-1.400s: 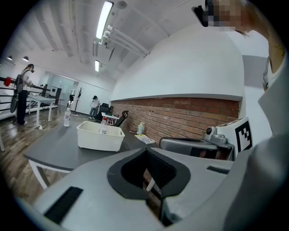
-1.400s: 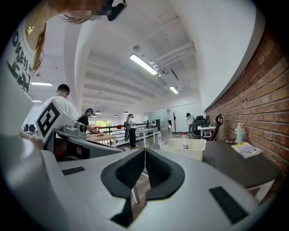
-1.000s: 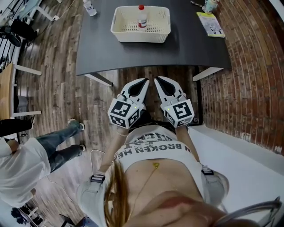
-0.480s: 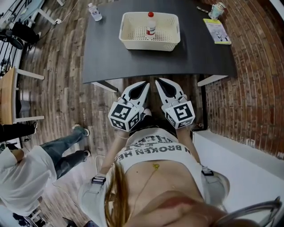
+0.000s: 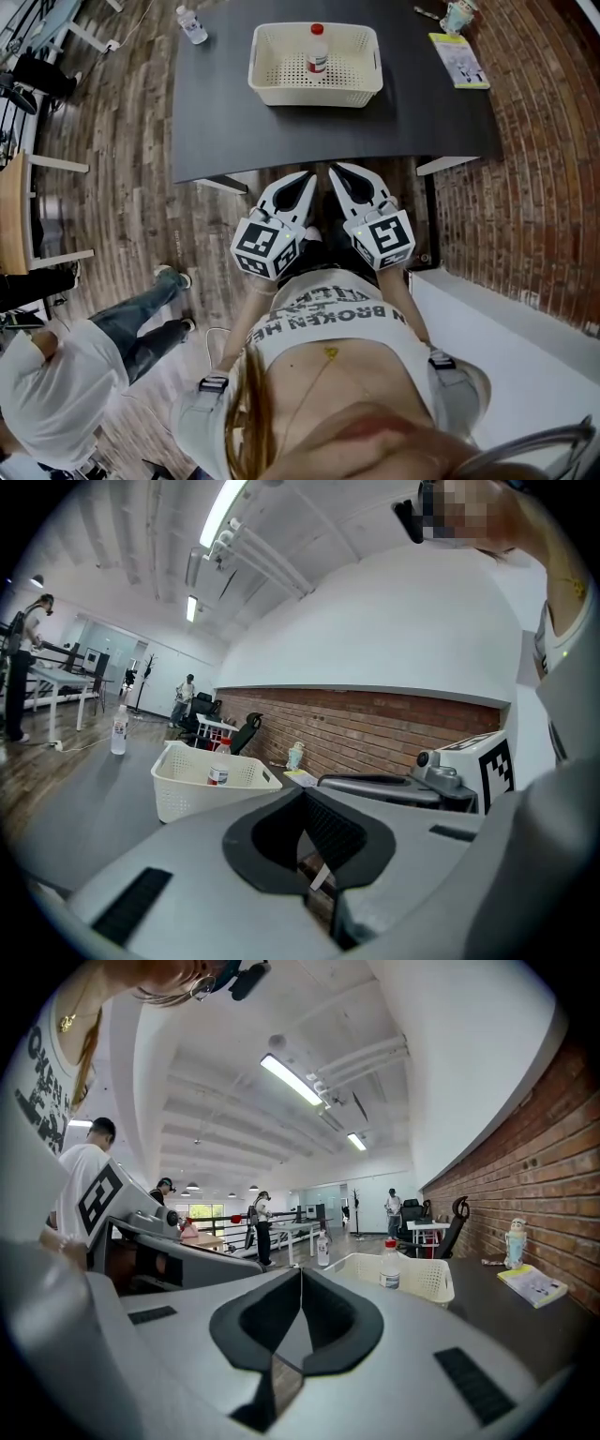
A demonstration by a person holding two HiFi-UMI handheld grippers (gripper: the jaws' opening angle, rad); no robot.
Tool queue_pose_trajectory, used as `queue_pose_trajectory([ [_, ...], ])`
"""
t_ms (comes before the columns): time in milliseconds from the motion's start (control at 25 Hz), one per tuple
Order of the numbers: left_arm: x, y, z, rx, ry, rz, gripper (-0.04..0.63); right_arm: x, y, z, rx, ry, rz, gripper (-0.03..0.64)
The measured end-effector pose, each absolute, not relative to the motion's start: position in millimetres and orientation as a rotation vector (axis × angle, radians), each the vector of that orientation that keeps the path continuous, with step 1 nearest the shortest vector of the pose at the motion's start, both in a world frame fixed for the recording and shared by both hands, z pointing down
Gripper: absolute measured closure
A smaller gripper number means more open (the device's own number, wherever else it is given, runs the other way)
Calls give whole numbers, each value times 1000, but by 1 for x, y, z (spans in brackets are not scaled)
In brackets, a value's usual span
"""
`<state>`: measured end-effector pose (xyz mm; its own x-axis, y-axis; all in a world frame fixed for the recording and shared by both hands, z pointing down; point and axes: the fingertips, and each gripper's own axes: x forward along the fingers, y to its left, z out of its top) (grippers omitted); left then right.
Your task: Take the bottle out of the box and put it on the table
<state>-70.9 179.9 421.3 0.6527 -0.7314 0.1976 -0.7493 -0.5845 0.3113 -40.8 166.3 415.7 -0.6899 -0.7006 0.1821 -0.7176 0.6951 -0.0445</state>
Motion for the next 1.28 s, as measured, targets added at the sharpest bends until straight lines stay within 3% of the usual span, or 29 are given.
queue_pose_trajectory([
  [1280, -20, -9, 408, 2438, -1357, 104, 595, -1, -27, 402, 912, -2853, 143, 607],
])
